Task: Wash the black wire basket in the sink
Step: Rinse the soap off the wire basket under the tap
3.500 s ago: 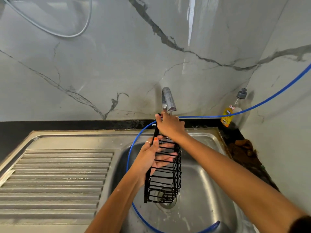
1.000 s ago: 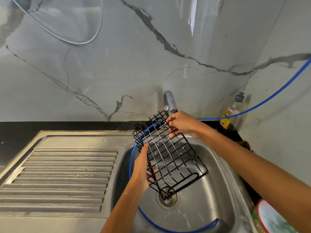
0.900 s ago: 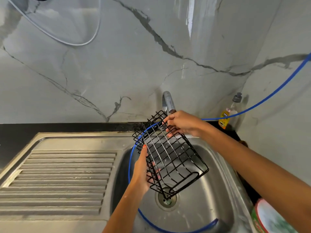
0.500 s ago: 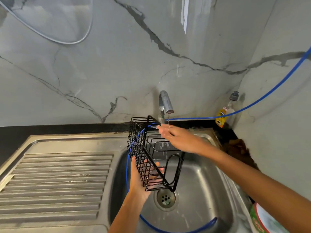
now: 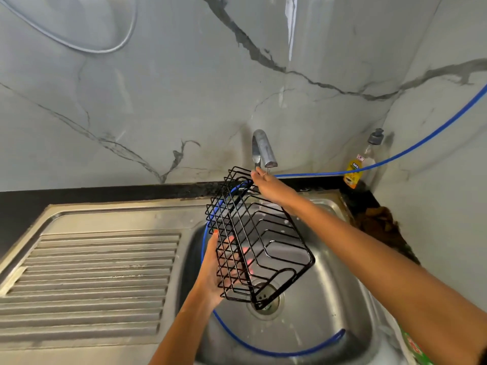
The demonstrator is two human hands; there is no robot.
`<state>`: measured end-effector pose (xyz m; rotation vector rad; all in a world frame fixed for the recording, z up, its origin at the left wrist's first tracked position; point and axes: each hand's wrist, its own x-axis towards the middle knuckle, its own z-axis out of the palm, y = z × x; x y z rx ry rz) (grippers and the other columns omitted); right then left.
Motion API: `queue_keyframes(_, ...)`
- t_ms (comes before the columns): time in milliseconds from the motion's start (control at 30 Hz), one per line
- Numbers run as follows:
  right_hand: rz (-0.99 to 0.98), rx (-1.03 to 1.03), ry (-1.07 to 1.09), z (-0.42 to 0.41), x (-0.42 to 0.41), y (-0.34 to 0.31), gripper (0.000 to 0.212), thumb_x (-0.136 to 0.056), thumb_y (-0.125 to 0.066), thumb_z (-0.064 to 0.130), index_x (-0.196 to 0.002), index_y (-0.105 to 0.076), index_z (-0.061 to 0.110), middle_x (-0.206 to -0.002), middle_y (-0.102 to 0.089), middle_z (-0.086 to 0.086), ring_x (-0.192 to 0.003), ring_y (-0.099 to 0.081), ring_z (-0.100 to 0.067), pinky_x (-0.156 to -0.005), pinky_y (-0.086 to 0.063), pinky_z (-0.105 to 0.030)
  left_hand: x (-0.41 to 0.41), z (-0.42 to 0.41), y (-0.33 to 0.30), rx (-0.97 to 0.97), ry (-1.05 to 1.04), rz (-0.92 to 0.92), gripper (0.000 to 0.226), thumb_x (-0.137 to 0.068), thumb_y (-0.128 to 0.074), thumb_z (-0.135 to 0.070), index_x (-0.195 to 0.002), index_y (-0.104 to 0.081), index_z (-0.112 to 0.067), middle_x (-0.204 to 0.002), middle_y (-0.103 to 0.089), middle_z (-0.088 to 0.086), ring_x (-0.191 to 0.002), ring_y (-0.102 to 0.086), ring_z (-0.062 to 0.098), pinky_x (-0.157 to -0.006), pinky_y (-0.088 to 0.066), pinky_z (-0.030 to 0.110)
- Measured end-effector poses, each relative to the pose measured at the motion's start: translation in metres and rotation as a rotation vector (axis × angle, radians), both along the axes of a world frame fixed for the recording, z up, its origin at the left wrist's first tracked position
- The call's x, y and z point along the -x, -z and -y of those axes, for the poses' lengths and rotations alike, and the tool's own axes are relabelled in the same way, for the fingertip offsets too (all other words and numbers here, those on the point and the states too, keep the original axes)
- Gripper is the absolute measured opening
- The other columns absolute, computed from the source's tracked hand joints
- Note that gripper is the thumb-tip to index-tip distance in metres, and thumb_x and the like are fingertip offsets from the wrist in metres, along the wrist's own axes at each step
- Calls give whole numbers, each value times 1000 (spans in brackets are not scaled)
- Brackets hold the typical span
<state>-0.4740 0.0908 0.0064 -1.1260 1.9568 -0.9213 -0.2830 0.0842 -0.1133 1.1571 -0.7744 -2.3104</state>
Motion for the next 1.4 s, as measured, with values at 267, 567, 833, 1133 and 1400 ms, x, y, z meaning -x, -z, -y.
queue_keyframes(267,141,10,105,15,9,7,56,-103,-24,42,-143,-33,5,-145,-41,-18,-130,-44,-28,-107,-35,-38,-3,9,-5,122,12,33,52,-78,-61,-66,-98,-64,-18,-71,-72,8,-65,-66,25,-57,-55,34)
queue_keyframes(567,378,121,236,-9,7,17,45,-102,-27,43,-132,-43,13,-115,-51,-16,-87,-59,-16,-55,-55,-26,9,15,-19,235,-49,139,51,-65,-66,-75,-90,-69,-31,-87,-63,4,-64,-63,19,-73,-50,35)
queue_keyframes(833,313,212,254,-54,-8,15,54,-102,-25,43,-150,-22,18,-156,-23,1,-143,-23,-17,-113,-20,-32,19,2,-47,330,-129,248,51,-83,-59,-64,-112,-65,-23,-99,-67,7,-77,-63,20,-52,-51,25)
queue_keyframes(1133,463,58,274,-94,-5,28,71,-86,-43,66,-148,-18,42,-155,-23,9,-137,-34,-22,-107,-33,-51,38,-2,-75,570,-102,377,61,-83,-62,-61,-131,-54,-25,-112,-63,7,-108,-61,26,-89,-50,43)
queue_keyframes(1400,724,81,409,-117,-5,65,77,-70,-52,79,-132,-48,32,-125,-57,-5,-97,-67,-28,-73,-58,-48,70,-8,-95,916,130,614,87,-93,-52,-50,-156,3,-25,-163,-15,7,-148,-21,29,-118,-20,53)
